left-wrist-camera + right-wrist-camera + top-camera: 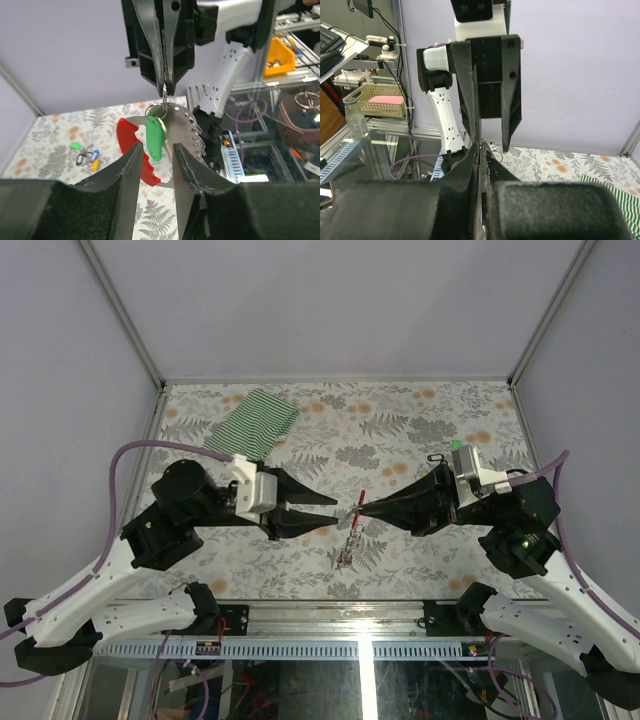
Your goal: Put the keys on the keyring
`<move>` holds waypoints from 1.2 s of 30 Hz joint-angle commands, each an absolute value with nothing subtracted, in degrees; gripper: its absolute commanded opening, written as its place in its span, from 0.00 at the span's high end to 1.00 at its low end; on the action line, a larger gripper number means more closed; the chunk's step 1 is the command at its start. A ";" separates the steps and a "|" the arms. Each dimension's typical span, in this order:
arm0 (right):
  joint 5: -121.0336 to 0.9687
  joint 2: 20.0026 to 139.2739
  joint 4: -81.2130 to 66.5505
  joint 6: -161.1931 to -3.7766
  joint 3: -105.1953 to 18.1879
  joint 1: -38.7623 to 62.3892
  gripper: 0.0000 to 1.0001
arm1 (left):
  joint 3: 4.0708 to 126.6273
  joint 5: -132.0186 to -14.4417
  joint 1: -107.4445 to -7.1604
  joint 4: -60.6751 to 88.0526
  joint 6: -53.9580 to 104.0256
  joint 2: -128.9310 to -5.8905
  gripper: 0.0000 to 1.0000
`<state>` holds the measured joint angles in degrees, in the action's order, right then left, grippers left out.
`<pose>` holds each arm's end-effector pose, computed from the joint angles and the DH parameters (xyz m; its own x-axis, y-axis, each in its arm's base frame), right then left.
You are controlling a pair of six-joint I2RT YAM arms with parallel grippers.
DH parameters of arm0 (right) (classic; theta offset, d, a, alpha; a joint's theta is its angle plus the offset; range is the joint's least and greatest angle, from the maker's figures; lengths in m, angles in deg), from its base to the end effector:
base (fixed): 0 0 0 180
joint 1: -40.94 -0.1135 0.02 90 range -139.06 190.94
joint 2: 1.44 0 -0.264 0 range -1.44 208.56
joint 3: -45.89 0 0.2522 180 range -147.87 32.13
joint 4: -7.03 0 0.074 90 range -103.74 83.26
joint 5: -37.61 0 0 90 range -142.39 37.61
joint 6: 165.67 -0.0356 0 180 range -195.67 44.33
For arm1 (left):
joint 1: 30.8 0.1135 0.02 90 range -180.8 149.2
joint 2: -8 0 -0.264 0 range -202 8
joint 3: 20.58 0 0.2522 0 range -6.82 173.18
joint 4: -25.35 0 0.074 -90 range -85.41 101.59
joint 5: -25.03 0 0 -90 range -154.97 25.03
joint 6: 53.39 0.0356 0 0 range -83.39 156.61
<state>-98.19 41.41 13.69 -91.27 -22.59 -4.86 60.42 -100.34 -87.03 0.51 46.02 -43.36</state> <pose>0.0775 0.1163 0.4549 0.1107 0.3827 -0.9172 -0.9885 -0.0533 -0.1415 0.0813 -0.1586 0.4531 0.2091 -0.0729 -0.9752 0.9774 -0.0145 0.2107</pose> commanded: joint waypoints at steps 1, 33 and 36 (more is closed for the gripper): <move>-95.51 40.62 17.55 -90.22 -23.87 -5.20 1.00 | 57.15 -93.36 -87.31 11.51 43.08 -39.16 0.68; -95.08 42.47 20.16 -90.79 -22.95 -5.20 1.00 | 54.26 -101.82 -87.33 23.86 35.46 -43.12 0.73; -95.43 42.63 20.04 -90.85 -22.97 -5.20 1.00 | 54.11 -101.72 -87.32 24.18 35.38 -43.38 0.73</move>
<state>-96.38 42.65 15.92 -91.11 -22.41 -4.86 53.69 -101.11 -87.03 19.53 36.10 -43.23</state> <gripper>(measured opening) 0.010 0.268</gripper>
